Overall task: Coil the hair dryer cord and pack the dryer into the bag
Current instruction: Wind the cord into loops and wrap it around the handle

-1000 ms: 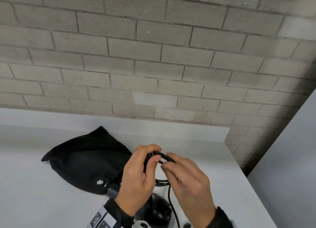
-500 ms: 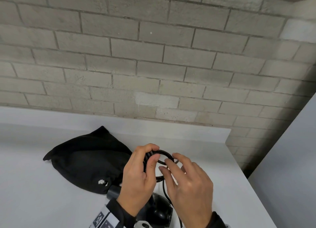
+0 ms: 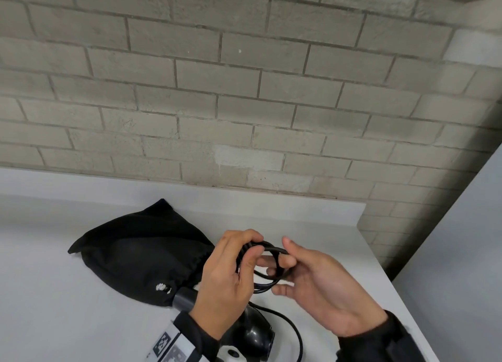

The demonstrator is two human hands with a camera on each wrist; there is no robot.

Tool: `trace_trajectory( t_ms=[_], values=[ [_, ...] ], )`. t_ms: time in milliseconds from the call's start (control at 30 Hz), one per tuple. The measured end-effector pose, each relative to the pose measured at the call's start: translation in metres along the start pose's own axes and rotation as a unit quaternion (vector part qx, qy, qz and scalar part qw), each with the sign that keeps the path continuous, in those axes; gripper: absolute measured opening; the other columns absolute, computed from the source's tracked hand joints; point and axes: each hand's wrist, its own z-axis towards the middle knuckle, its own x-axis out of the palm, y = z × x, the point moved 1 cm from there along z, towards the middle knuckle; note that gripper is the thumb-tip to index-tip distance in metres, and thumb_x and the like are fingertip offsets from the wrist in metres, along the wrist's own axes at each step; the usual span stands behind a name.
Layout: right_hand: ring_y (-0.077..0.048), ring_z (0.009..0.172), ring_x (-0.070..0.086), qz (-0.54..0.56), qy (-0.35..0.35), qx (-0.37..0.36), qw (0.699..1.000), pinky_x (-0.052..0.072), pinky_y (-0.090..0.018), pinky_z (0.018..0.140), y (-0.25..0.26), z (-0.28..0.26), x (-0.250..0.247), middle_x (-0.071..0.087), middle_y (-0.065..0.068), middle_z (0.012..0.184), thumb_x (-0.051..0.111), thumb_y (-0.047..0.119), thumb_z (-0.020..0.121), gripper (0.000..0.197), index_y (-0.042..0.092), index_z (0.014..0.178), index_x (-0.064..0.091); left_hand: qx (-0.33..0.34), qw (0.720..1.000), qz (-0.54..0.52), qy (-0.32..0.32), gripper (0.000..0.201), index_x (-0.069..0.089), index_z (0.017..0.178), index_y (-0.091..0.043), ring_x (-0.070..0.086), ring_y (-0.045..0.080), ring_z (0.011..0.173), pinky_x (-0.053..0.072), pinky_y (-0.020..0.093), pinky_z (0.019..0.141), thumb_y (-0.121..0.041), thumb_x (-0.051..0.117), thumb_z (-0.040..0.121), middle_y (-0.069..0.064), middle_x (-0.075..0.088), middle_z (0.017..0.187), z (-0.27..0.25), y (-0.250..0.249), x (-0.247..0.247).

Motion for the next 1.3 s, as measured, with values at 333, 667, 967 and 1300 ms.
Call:
trace_trajectory(
  t_ms=[333,667,967,1300],
  values=[
    [-0.010,0.095,0.064,-0.395,-0.165,-0.327,0.843,0.045,-0.013,0.078,-0.031,-0.010,0.008,0.070,0.017,0.089,0.061,0.033,0.092,0.009,0.033,0.095,0.070,-0.024,0.999,-0.005,-0.022,0.018,0.065,0.102,-0.007,0.062,0.011,0.087,0.051,0.024,0.076,-0.017,0.052,0.096,-0.002,0.063,0.093,0.005,0.006,-0.001],
    [-0.020,0.065,0.049,-0.043,-0.079,-0.149,0.985,0.046,-0.031,0.077,-0.005,-0.013,0.001,0.041,-0.001,0.051,0.075,0.030,0.080,0.025,0.013,0.064,0.065,-0.013,1.000,0.003,-0.017,0.017,0.065,0.101,-0.004,0.061,0.006,0.091,0.047,0.015,0.082,-0.015,0.053,0.095,-0.004,0.063,0.095,0.006,0.001,0.010],
    [-0.020,0.091,0.063,-0.351,-0.063,-0.332,0.873,0.053,-0.033,0.082,-0.056,-0.008,-0.005,0.067,0.009,0.111,0.072,0.012,0.087,0.022,0.034,0.090,0.068,-0.054,0.998,0.004,-0.037,0.020,0.065,0.103,-0.006,0.062,0.007,0.088,0.048,0.016,0.079,-0.019,0.051,0.096,0.000,0.064,0.094,0.007,0.008,0.001],
    [-0.019,0.081,0.067,-0.128,-0.080,-0.286,0.946,0.052,-0.024,0.085,-0.039,-0.022,-0.016,0.063,-0.005,0.069,0.070,0.030,0.084,0.015,0.017,0.092,0.072,-0.065,0.997,0.003,-0.026,0.021,0.064,0.105,-0.008,0.060,0.006,0.087,0.047,0.014,0.079,-0.023,0.051,0.097,-0.001,0.062,0.093,0.011,0.011,0.001]
  ],
)
